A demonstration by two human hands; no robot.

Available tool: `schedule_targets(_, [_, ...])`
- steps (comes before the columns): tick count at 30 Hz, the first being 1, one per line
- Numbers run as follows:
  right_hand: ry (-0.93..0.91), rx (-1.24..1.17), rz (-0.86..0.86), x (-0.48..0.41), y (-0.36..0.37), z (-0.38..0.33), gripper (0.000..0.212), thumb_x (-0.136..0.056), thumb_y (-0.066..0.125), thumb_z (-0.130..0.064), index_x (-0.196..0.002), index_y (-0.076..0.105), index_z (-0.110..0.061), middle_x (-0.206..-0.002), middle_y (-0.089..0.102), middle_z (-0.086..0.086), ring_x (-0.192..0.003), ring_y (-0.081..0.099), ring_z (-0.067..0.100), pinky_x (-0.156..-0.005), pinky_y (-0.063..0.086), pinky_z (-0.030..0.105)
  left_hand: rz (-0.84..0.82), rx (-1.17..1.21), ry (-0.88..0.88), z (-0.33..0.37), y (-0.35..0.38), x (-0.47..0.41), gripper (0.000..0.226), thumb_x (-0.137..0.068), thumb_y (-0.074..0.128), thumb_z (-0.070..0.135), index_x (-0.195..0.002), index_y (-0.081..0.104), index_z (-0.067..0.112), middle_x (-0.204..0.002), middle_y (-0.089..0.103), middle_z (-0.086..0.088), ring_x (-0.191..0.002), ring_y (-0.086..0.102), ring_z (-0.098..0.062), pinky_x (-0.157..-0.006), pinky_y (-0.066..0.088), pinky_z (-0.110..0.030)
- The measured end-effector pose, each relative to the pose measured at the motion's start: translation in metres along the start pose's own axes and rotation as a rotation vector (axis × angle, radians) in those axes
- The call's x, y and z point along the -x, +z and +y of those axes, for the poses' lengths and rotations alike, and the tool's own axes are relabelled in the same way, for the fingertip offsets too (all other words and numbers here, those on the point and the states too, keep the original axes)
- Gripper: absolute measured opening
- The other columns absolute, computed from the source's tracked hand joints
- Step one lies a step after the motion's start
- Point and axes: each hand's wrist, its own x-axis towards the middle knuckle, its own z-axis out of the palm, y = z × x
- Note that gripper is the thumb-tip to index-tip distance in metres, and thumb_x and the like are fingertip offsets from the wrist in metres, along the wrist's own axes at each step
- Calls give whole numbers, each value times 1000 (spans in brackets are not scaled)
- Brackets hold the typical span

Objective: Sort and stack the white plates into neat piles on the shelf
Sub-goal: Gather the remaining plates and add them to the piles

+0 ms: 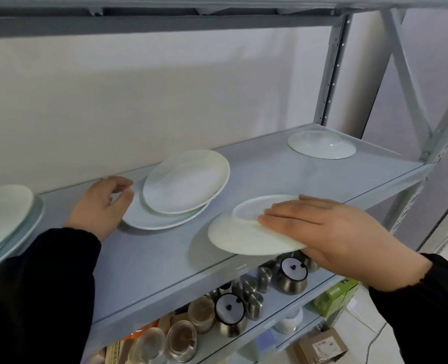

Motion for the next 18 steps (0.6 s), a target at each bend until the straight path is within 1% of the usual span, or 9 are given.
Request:
schedule_targets(3, [-11, -126, 102, -16, -19, -15, 50, -90, 47, -9, -135, 51, -29, -127, 66, -7, -111, 62, 13, -82, 58, 33, 18, 24, -23, 3, -1, 0, 20, -96, 57, 23, -115, 64, 19, -114, 63, 1, -109, 58, -19, -91, 42, -33])
schedule_targets(6, [70, -455, 211, -36, -25, -30, 39, -96, 50, -12, -131, 58, -29, -119, 67, -15, -105, 64, 1, -80, 52, 21, 51, 2, -55, 5, -3, 2, 25, -97, 55, 28, -118, 63, 20, -120, 61, 0, -111, 56, -17, -92, 41, -32])
schedule_targets(8, [199, -645, 330, -54, -20, -41, 27, -99, 56, -19, -121, 64, -32, -103, 71, -17, -87, 65, -1, -71, 48, 13, 63, 27, -62, 12, -7, 4, 32, -92, 55, 35, -117, 63, 17, -117, 60, -2, -108, 56, -19, -91, 43, -35])
schedule_targets(10, [434, -830, 414, -73, -6, -48, 18, -98, 59, -25, -104, 66, -40, -93, 70, -14, -80, 65, 4, -66, 49, 14, 53, 38, -93, 19, -11, 6, 34, -79, 55, 35, -105, 60, 14, -104, 57, -3, -96, 52, -22, -84, 40, -35])
schedule_targets(11, [558, -946, 430, -85, 2, -50, 17, -98, 59, -24, -102, 66, -39, -95, 71, -13, -83, 66, 4, -69, 52, 16, 48, -16, -101, 18, -12, 6, 26, -78, 59, 30, -98, 57, 15, -97, 53, -3, -90, 51, -24, -79, 38, -35])
schedule_targets(13, [779, -1271, 453, -109, 25, -46, 15, -99, 59, -20, -109, 68, -28, -102, 74, -7, -95, 70, 11, -82, 58, 32, 81, -140, -73, 11, -14, 2, 10, -85, 60, 20, -93, 53, 20, -94, 51, -2, -87, 56, -30, -74, 38, -35])
schedule_targets(15, [969, -1625, 494, -134, 47, -38, 22, -99, 57, -13, -118, 65, -18, -111, 74, 3, -102, 70, 24, -86, 58, 44, 125, -133, -61, 1, -16, 0, 9, -90, 53, 22, -97, 58, 20, -98, 57, -3, -90, 59, -28, -74, 41, -34])
schedule_targets(17, [1067, -1844, 533, -157, 63, -28, 27, -98, 51, -3, -121, 63, -12, -110, 74, 9, -101, 70, 29, -79, 59, 42, 182, -107, -62, -5, -18, -1, 25, -95, 48, 23, -113, 63, 16, -109, 61, -9, -98, 59, -29, -81, 40, -32])
schedule_targets(18, [1093, -1894, 542, -168, 70, -24, 30, -97, 46, 2, -119, 63, -10, -108, 74, 11, -99, 70, 30, -74, 60, 40, 217, -96, -77, -5, -19, -1, 29, -97, 46, 22, -120, 63, 14, -115, 61, -12, -104, 58, -30, -84, 38, -30])
